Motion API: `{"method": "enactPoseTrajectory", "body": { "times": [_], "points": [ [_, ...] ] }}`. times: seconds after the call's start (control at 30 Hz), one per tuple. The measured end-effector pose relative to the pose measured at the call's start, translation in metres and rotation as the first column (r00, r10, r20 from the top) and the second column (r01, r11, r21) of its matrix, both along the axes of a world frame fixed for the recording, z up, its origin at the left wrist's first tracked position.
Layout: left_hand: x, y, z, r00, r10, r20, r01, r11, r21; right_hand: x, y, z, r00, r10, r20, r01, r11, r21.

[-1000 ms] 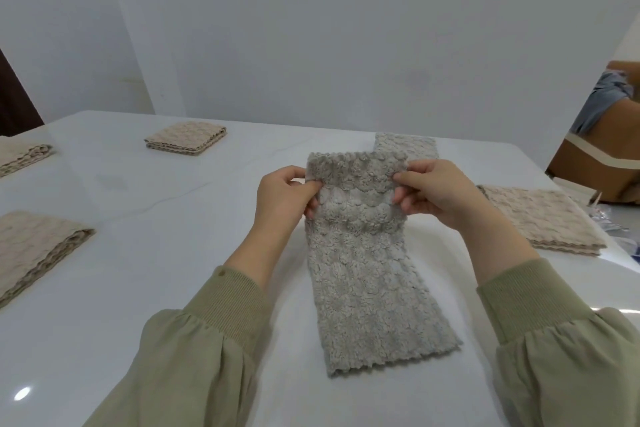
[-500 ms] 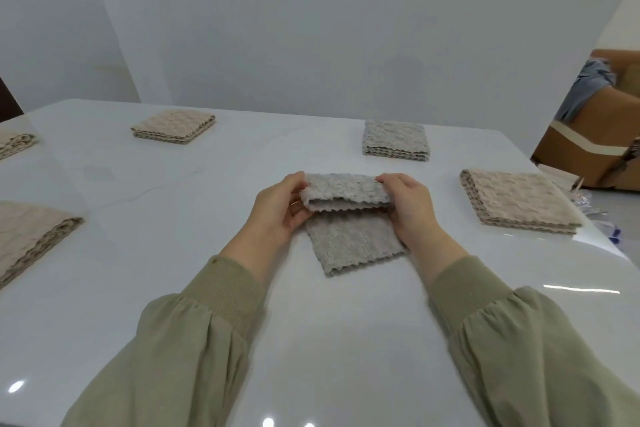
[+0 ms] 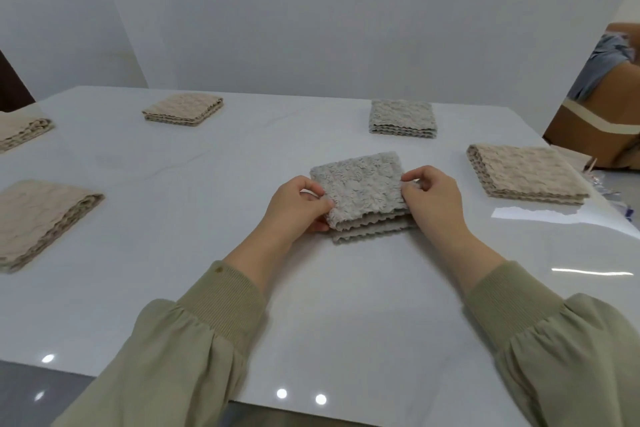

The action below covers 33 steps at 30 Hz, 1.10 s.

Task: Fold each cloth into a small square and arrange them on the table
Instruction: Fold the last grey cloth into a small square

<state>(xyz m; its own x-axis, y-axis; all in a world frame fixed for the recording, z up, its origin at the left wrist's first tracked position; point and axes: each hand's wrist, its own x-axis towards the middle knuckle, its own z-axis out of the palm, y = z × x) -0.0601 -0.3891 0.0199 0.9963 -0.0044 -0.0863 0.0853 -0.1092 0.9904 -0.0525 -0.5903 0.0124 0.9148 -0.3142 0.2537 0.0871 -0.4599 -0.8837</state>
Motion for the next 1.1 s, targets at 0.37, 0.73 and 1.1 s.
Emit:
{"method": "enactPoseTrajectory", "body": {
  "times": [0.37, 0.73, 1.1],
  "points": [
    [0.001, 0.0, -0.003, 0.995, -0.08, 0.057, 0.064, 0.971, 0.231, -0.009, -0.001, 0.003, 0.996, 0.002, -0.092, -0.036, 0.93, -0.366],
    [0.005, 0.003, -0.003, 0.993, -0.111, 0.028, 0.1, 0.961, 0.258, 0.026, 0.034, 0.022, 0.957, 0.287, 0.033, -0.173, 0.662, -0.729],
    [0.049, 0.02, -0.009, 0.967, 0.053, 0.249, -0.124, 0.952, 0.28, 0.035, 0.036, -0.006, 0.916, 0.225, -0.332, -0.401, 0.502, -0.767]
  ]
}}
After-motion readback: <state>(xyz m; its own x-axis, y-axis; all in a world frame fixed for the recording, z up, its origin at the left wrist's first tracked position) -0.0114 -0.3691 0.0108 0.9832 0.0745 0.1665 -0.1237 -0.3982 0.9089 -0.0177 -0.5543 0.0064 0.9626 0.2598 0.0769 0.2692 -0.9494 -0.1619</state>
